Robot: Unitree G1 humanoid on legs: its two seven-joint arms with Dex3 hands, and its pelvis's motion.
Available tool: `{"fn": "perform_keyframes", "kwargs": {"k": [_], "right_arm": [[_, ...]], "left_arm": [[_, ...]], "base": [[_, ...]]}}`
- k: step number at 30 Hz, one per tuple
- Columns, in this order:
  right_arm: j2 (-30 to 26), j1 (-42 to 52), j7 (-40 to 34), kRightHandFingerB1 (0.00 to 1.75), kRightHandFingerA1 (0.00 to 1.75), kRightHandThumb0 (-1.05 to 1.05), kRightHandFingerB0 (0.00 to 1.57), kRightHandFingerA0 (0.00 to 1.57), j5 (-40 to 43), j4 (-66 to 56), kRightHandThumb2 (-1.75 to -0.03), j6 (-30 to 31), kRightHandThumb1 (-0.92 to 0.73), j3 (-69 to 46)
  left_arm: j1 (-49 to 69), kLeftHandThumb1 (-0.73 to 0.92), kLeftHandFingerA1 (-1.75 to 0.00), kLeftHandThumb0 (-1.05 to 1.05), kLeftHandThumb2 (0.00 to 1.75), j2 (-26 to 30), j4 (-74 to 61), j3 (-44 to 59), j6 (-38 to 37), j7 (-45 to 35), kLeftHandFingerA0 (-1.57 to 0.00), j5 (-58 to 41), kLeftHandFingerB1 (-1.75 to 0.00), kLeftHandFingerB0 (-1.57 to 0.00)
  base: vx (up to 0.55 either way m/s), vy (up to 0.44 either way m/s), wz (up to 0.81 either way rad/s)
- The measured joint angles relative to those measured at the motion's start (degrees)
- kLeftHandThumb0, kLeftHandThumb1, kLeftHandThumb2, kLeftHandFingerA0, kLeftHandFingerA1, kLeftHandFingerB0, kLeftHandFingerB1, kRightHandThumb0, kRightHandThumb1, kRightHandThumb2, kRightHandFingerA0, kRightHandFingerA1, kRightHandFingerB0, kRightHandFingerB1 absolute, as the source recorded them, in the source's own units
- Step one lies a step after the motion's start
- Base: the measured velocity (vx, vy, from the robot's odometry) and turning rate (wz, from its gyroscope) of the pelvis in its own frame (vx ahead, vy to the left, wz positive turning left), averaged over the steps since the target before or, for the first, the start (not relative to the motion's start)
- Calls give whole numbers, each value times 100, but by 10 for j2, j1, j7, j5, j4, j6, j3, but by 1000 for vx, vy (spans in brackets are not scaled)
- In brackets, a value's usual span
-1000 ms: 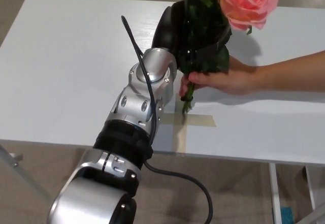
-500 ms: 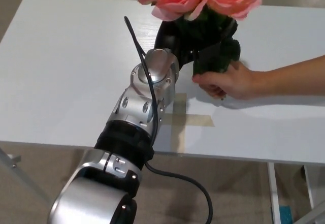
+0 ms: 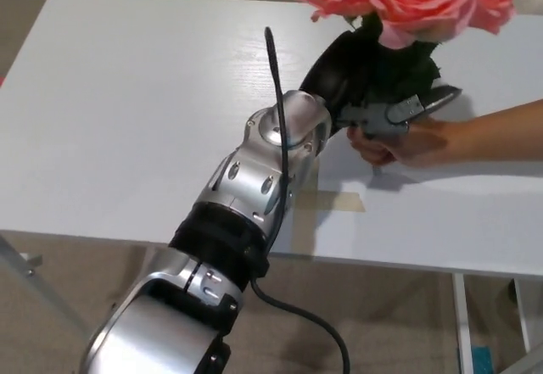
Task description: Use the left hand to pick up the rose and passes it to a human.
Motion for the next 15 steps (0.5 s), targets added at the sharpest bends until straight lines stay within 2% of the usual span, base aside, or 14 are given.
{"fn": "perform_keyframes", "kwargs": {"k": [2,15], "right_arm": [[0,2,1,35,39,-37,42,52,0,0,-62,0,-72,0],[-5,4,4,35,39,-37,42,52,0,1,-62,0,-72,0]], "left_arm": [[0,47,0,-84,58,3,-4,-2,7,-10,0,5,0,0],[5,47,0,-86,59,109,-67,-21,34,-103,0,29,0,0]], "base": [[0,0,0],[0,0,0]]}}
